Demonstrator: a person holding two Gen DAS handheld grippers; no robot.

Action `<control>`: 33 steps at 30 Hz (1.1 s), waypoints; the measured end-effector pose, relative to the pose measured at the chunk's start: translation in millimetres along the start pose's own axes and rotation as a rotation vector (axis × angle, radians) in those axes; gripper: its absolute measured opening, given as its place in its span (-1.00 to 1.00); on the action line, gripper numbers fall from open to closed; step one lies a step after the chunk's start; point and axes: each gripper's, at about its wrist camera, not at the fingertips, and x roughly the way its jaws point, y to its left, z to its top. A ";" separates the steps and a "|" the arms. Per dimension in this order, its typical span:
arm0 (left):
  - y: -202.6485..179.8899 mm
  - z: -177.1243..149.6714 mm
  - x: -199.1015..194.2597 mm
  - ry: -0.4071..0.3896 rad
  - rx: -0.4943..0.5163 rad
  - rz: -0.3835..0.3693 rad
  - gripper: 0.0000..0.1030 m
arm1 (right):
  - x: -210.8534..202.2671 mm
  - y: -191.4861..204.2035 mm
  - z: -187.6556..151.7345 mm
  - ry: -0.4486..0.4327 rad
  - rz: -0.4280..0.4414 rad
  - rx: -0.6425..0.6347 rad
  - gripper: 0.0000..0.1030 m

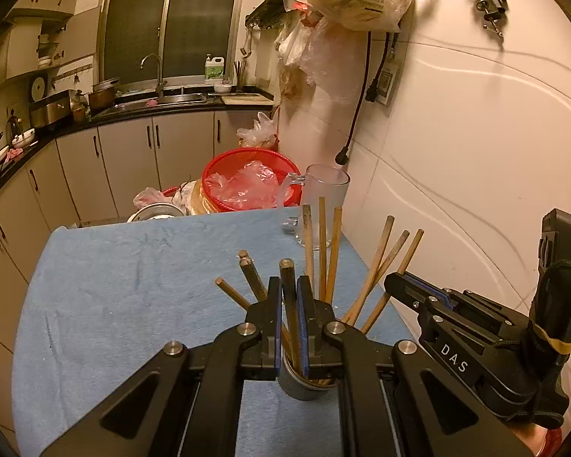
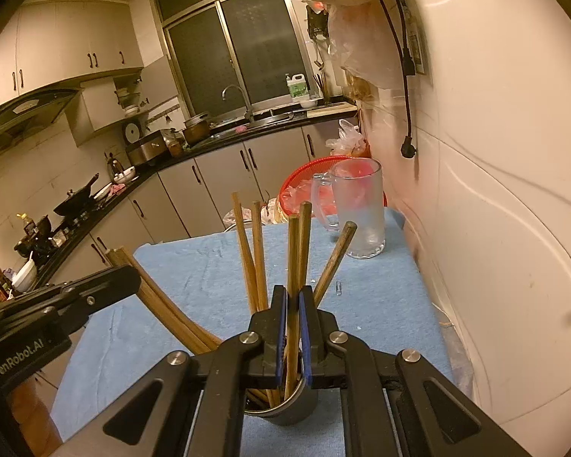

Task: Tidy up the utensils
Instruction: 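Lower the right gripper's chopstick into the cup while the left gripper lowers its own, then open both grippers to release the chopsticks into the cup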

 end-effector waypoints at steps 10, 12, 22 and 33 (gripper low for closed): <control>1.2 1.5 2.4 0.000 0.001 0.008 -0.84 | 6.0 0.1 5.7 0.005 0.006 -0.012 -0.83; 1.4 1.9 2.7 -0.002 0.000 0.012 -0.84 | 6.9 -0.4 6.4 0.005 0.005 -0.010 -0.83; 6.6 4.4 5.4 0.003 -0.023 0.029 -0.74 | 16.5 -1.9 15.3 0.021 0.000 -0.021 -0.83; 14.9 3.0 3.6 -0.008 -0.039 0.058 -0.26 | 16.5 -4.1 13.7 0.028 -0.020 -0.015 -0.79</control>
